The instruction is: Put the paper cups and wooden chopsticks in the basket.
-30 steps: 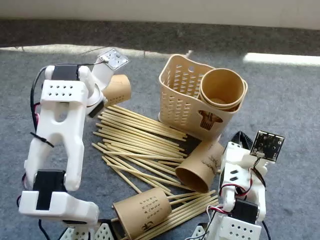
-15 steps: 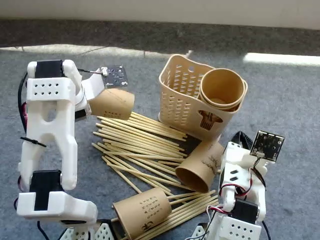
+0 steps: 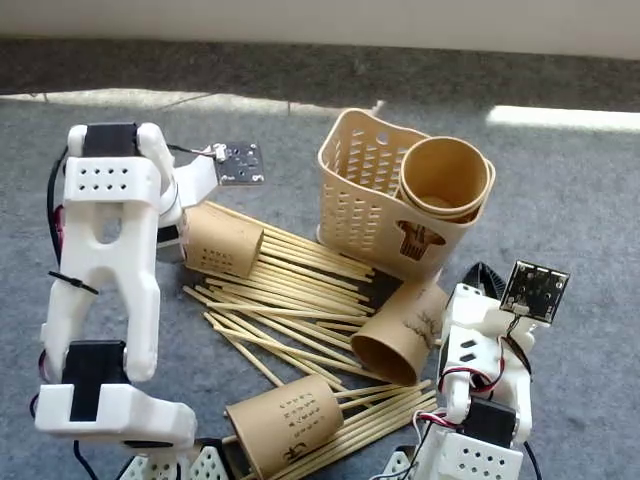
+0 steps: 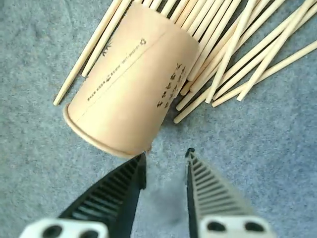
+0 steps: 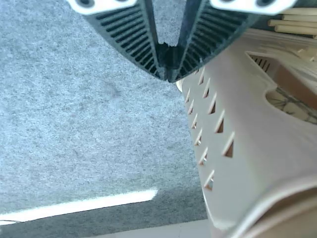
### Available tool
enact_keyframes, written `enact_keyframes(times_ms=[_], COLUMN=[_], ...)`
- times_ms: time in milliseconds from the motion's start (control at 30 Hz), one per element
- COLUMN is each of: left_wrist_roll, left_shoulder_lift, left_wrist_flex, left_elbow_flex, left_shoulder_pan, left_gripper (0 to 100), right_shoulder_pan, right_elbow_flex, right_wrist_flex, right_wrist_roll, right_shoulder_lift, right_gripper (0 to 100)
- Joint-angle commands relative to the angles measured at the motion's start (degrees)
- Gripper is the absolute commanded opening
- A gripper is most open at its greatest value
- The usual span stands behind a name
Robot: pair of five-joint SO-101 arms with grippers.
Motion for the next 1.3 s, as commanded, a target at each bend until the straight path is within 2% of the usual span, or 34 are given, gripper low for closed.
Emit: enact_keyframes(times_ms=[0,267,367,467,533,767,1067,1267], left_wrist_roll=[1.32,13.71,23.21,36.22,40.09,35.43,34.55,32.09], left_shoulder_lift=[-2.33,-2.68,-2.33,-2.15,-2.15,-2.15,-1.01,8.40], left_wrist_flex=[0.26,0.18,0.18,0.35,0.62,-1.32,-14.77,-15.91], left_elbow_flex=[0.75,-3.12,-8.13,-11.91,-12.00,-5.58,4.35,1.71], left_shoulder_pan=[2.68,3.91,1.45,-2.07,-4.35,-7.87,-8.48,-8.48], left_gripper=[15,15,16,22,25,25,26,25], right_shoulder_pan=[-0.57,-0.57,-0.57,-0.57,-0.57,-0.57,-0.57,-0.57], right_elbow_flex=[-0.40,-0.40,-0.40,-0.40,-0.40,-0.31,-0.31,-0.31], right_wrist_flex=[-1.27,-1.27,-1.27,-1.27,-1.27,-1.27,-1.27,-1.27], right_wrist_roll=[0.70,0.70,0.70,0.70,0.70,0.70,0.70,0.70], right_shoulder_lift=[-0.31,-0.31,-0.31,-0.31,-0.31,-0.31,-0.31,-0.31], right_gripper=[1.1,1.1,1.1,1.1,1.1,1.1,1.1,1.1])
